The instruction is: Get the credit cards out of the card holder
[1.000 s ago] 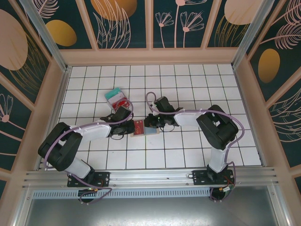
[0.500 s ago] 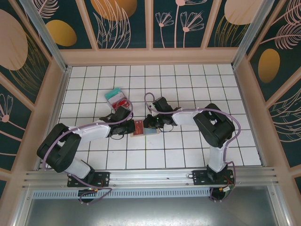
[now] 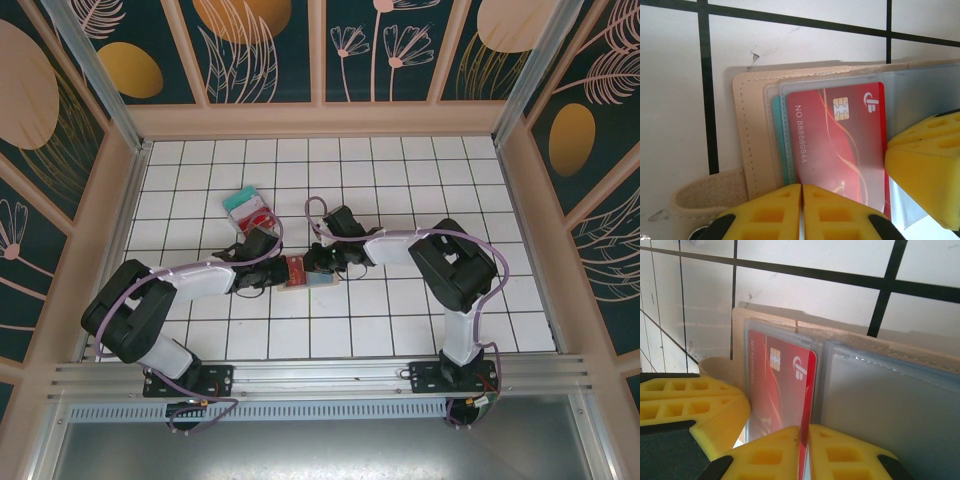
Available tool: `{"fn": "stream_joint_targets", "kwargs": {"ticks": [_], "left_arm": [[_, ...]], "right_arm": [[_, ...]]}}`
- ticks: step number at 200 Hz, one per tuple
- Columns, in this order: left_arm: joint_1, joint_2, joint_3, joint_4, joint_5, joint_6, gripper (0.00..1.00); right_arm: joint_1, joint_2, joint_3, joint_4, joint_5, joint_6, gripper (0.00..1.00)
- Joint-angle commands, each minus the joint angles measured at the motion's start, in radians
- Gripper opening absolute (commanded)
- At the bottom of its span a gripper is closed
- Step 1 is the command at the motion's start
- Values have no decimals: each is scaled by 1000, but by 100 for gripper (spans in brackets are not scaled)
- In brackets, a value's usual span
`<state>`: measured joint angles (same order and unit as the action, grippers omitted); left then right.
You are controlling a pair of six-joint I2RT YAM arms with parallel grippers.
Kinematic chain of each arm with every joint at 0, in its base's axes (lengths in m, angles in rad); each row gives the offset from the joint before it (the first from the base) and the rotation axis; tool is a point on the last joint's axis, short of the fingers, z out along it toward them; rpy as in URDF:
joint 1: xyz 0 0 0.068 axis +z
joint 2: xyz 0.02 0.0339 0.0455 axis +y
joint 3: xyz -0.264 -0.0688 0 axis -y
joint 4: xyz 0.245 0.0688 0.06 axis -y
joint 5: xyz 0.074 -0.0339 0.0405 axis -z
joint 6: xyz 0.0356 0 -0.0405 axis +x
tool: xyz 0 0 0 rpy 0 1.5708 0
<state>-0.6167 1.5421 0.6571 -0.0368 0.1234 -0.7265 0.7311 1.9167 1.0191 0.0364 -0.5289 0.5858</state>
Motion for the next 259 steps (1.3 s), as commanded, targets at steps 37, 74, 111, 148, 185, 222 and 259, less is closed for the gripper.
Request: {"fn": "stream_joint_targets", "kwargs": {"ticks": [37,74,111,148,185,222,259], "left_arm": [[3,24,-22,-11,20,-11,10],[3,31,-20,-20,12,-14,5],[3,28,-27,-29,0,-10,4],[2,26,-31,-29,-1,-11,4],[3,32,-28,-22,10,-9,4],[2,40,-26,-19,16,-5,4],[2,43,-27,-17,21,-5,4]], "right_arm": [[17,22,19,-32,-22,-1,3],[13,-5,6,-33,-1,-4,0],[-11,-47,-30,-33,15,-3,0],[-21,-64,-41,-36,15,-7,0],[-19,-59,-31,-35,-7,-5,4],[-13,-25,-7,-37,-34,-1,16],[-6,6,8,-44,-45,-3,16]]}}
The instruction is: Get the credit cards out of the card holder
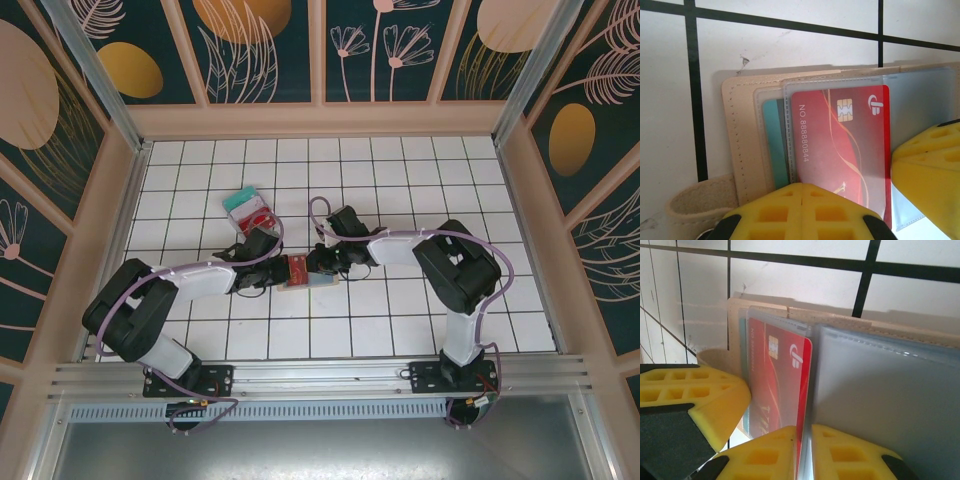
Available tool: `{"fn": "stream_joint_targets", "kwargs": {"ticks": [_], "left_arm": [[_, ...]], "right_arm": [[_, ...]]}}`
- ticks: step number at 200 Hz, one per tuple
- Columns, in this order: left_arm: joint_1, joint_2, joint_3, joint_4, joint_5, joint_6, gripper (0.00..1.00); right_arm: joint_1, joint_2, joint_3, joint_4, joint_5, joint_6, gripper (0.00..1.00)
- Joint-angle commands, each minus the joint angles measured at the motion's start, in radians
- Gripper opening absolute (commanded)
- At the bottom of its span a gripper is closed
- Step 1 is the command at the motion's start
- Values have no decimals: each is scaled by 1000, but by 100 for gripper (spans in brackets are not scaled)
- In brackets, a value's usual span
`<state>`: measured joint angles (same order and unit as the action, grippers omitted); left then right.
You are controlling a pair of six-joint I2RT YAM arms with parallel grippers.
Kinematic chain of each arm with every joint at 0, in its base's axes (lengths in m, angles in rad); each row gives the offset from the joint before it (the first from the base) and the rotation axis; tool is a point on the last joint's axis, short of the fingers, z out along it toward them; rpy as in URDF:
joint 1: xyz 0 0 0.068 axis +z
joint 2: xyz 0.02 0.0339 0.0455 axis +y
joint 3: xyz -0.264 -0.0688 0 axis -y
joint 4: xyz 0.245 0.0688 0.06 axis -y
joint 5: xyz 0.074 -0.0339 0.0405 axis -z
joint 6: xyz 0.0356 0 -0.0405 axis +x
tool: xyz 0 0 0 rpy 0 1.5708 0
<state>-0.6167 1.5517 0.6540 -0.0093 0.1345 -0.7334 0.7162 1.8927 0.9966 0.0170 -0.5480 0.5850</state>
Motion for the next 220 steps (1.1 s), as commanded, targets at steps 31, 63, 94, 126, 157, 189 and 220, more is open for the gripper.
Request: {"fn": "stream_joint_targets", "kwargs": {"ticks": [31,63,94,126,157,189,220], "left_arm": [[2,33,-24,-43,10,2,4],[3,31,-27,-45,11,3,4],[2,31,-30,-52,4,3,2],[2,40,-27,-88,-35,-2,0],[2,47,-37,-91,-39,-6,0],[3,46,-41,-92,-40,-8,0],[2,44,-42,-90,-38,-7,0]], "right_arm": [[11,39,32,-26,-27,-4,14],[11,29,25,-23,-21,-3,0],[6,11,16,-27,-8,-5,0],[-14,-15,-16,-24,0,-5,0],[-33,-45,-47,-22,7,-8,0],[-48,-68,-75,-20,3,-10,0],[-56,-81,-91,-22,0,-16,0]]}}
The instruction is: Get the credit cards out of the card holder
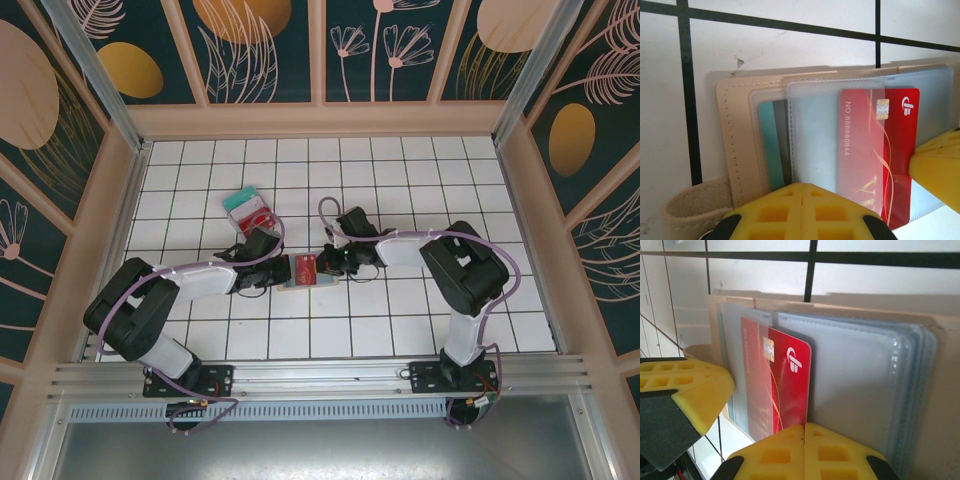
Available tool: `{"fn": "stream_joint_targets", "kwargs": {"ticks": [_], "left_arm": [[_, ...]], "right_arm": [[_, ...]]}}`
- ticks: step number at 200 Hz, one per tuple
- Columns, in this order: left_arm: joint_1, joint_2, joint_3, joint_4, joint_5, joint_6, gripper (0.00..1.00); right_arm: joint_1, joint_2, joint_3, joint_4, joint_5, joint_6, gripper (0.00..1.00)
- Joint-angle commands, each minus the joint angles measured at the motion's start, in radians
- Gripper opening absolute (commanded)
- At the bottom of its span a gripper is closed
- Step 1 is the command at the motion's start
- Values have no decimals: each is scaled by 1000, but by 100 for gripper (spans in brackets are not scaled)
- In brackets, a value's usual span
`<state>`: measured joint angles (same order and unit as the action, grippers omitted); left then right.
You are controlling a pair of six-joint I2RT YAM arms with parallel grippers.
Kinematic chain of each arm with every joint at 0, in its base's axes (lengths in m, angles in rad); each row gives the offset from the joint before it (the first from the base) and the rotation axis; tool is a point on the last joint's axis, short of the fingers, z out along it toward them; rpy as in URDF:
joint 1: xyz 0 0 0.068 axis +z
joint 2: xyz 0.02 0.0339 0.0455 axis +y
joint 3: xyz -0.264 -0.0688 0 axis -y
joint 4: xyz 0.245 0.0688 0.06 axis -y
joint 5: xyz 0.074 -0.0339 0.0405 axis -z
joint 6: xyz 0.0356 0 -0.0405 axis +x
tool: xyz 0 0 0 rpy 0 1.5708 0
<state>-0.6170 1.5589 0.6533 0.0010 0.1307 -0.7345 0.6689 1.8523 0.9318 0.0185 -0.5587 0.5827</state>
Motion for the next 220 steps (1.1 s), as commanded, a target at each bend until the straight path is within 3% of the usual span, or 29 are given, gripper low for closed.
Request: {"fn": "stream_joint_targets", "kwargs": {"ticks": [1,97,143,187,220], "left_arm": [[3,37,-41,-101,-35,-6,0],[3,-19,-13,-113,-24,2,0],[23,-140,53,-98,48,-48,45],[106,-252,83,-17,176,-114,50],[176,-296,77,89,318,-188,48]], "right_arm": [[-9,-41,-26,-22,11,-14,0],[-115,-208,-94,-68,-81,-102,0],[-116,-303,-92,-72,-75,-86,0],[-116,-368,-83,15,-79,5,0],[-116,-411,-109,185,-98,142,0]]}}
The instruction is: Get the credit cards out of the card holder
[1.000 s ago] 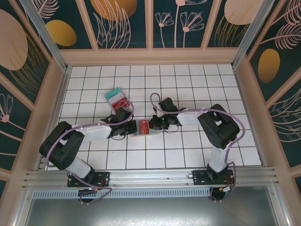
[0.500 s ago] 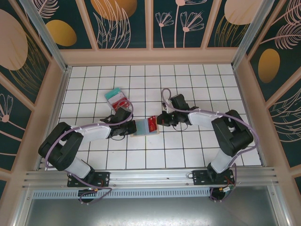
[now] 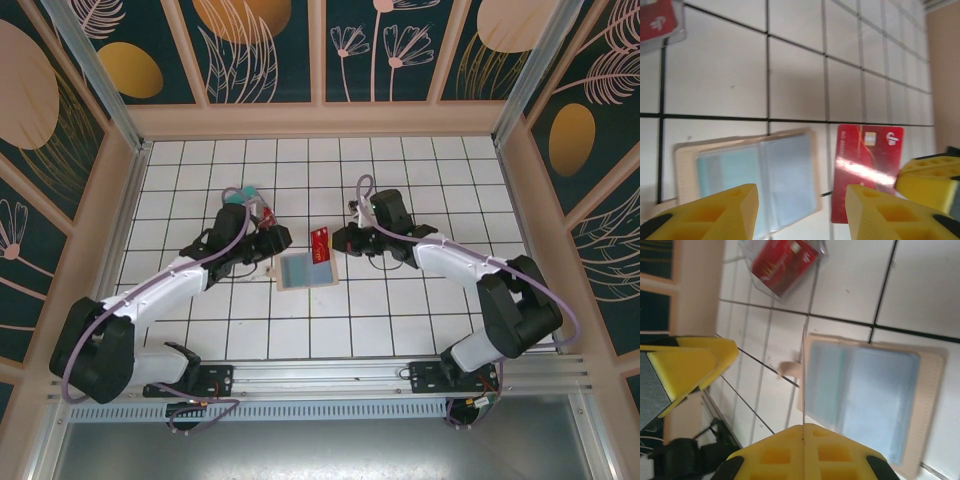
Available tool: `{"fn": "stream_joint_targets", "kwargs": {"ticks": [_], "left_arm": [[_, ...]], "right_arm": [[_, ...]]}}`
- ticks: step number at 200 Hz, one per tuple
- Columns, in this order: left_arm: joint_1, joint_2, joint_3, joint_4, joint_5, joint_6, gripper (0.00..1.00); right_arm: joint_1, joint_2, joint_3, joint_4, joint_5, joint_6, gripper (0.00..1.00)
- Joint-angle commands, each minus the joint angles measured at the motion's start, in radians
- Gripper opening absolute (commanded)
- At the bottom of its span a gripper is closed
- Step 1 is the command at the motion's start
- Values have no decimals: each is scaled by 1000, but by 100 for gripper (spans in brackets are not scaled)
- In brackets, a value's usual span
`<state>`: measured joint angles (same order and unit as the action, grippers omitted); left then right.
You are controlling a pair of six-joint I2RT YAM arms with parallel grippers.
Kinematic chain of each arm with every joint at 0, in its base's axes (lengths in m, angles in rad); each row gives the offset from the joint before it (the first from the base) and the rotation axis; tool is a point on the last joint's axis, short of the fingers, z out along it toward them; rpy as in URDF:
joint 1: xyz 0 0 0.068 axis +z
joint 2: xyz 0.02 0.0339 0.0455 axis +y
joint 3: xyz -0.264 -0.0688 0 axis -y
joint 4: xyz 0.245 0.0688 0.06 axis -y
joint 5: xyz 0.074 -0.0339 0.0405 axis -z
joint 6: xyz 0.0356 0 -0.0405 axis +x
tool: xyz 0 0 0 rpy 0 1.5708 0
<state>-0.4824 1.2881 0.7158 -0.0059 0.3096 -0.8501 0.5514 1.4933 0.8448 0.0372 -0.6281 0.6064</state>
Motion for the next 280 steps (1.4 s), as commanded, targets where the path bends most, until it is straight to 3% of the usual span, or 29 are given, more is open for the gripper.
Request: {"fn": "stream_joint_targets", "kwargs": {"ticks": [1,56,146,180,235,253,272,280], "left_arm": [[44,-25,14,100,143,-75,48],[125,-8,37,249,349,-160,41],[128,-23,-2,335,414,-209,32],[128,-38,-9,309,383,-203,32],[128,-87,-47,432,408,-249,11],[128,-92,-46,434,412,-248,0],[128,-102,-46,417,406,-236,0],[128,-106,-38,388,401,-208,0]], "right_arm": [[2,-52,-21,171,-28,122,0],[59,-59,-57,422,-2,301,0],[57,-17,-90,659,-64,442,0],[33,10,-89,715,-112,475,0],[36,46,-72,744,-158,484,0],[37,53,-64,742,-169,483,0],[39,55,-61,726,-170,467,0],[37,51,-60,712,-168,456,10]]}}
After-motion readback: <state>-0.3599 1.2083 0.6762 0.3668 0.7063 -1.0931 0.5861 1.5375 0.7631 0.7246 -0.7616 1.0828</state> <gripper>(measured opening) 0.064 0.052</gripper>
